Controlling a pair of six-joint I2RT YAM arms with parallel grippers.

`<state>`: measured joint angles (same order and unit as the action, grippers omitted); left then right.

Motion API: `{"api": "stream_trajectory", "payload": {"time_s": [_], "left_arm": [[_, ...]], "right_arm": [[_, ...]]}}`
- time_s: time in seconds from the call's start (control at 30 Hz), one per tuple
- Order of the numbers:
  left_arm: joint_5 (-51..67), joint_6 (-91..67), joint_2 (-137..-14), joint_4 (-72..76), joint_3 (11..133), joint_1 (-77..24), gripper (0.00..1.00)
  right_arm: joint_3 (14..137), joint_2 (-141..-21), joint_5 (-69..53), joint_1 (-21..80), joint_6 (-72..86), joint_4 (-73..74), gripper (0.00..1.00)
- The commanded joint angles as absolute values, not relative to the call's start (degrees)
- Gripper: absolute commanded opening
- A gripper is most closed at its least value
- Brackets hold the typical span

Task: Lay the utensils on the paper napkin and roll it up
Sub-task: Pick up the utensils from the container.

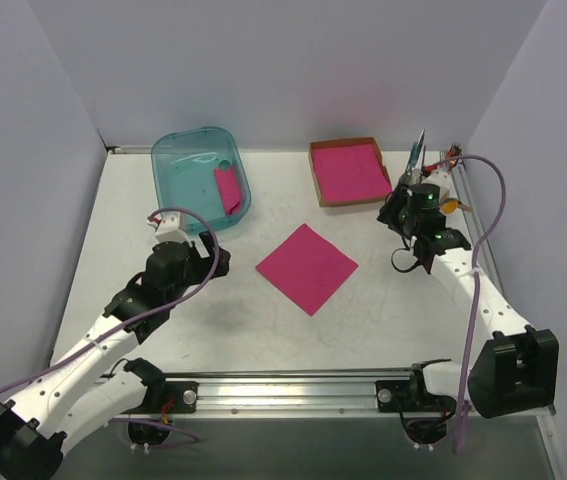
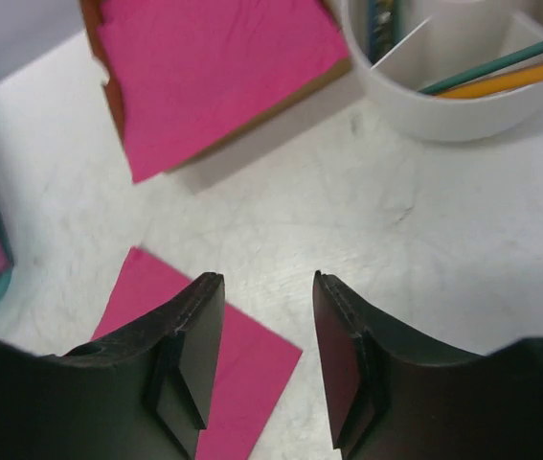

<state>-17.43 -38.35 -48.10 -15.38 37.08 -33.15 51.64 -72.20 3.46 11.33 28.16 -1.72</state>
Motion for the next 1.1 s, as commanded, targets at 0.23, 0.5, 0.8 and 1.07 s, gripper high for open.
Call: {"api": "stream_trajectory", "payload": {"time_s": [0.23,0.5,0.8,1.07], "left_arm": [[-12.93,-28.49,-51.50,-15.04,38.51,-34.19,0.94],[-10.03,-24.43,-51.33,-8.44,33.75,-36.04,0.94],[-9.14,-24.43,-51.85,-7.91,33.75,-36.47,0.94],[-8.88,-24.61,-51.59,-7.91,32.70,-37.62,0.94]], "right_arm": [[53.09,-70.49,13.44,-2.10,34.54,0.44,0.51],[54.40,-74.61,16.34,-7.47,33.84,-2.55,0.47],[57.13,-80.94,20.04,-8.00,32.26,-3.78,0.41],[58.80,-84.28,21.45,-8.61,31.91,-6.94,0.38]]}}
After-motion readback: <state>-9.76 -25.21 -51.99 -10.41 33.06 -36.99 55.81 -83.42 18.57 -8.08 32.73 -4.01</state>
